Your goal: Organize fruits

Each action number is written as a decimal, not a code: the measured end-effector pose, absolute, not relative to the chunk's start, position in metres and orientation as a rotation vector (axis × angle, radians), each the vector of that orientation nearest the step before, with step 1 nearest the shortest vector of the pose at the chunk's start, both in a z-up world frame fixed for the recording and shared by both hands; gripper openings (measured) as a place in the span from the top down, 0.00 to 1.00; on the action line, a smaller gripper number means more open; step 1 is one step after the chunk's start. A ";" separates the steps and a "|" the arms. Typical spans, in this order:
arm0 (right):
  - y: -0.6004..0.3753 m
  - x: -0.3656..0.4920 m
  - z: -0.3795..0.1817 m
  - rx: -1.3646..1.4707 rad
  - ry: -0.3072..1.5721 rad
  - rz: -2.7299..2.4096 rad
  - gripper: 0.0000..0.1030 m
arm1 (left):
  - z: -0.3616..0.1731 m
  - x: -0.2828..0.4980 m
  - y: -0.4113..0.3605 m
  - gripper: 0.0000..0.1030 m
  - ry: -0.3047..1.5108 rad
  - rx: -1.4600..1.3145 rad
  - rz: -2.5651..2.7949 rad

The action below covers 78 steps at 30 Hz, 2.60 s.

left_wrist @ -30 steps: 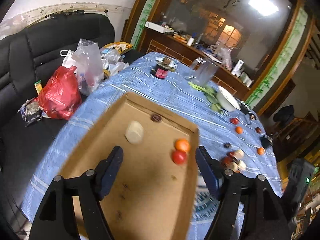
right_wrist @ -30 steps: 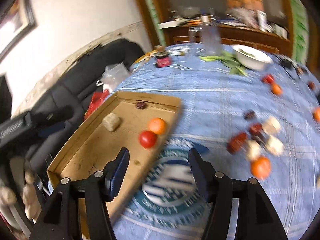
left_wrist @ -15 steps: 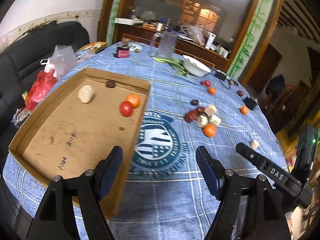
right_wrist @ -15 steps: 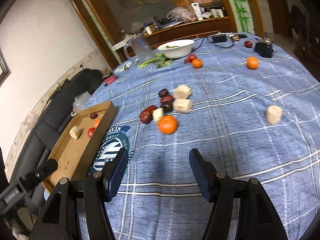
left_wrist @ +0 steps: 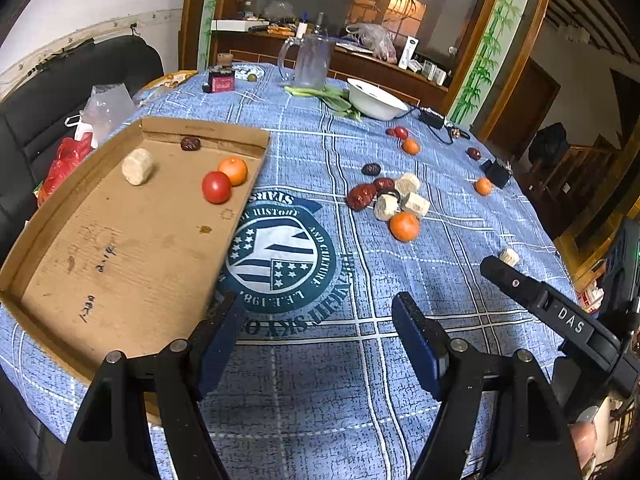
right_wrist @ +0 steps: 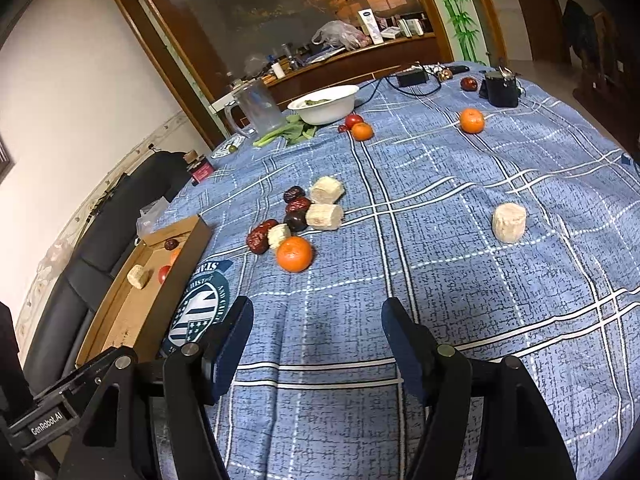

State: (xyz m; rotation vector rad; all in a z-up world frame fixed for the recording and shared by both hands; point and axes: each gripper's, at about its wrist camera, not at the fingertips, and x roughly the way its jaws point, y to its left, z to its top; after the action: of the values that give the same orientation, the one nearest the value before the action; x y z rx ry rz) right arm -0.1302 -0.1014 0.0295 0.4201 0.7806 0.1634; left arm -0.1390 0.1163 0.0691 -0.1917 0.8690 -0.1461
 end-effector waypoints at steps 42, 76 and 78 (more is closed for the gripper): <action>-0.204 -0.072 -0.004 0.362 0.902 -0.060 0.31 | 0.014 0.000 -0.002 0.34 0.979 -0.035 -0.283; -0.159 -0.120 0.050 0.329 0.734 0.084 0.80 | 0.067 -0.085 0.073 0.70 0.788 -0.150 -0.285; -0.161 -0.124 0.054 0.373 0.730 0.112 0.80 | 0.070 -0.093 0.083 0.70 0.777 -0.164 -0.275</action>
State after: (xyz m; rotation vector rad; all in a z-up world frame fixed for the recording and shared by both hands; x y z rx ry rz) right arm -0.1239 -0.1614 0.0542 0.3730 0.7298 0.1123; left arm -0.0926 0.0829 0.0698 -0.1638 0.7766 -0.2754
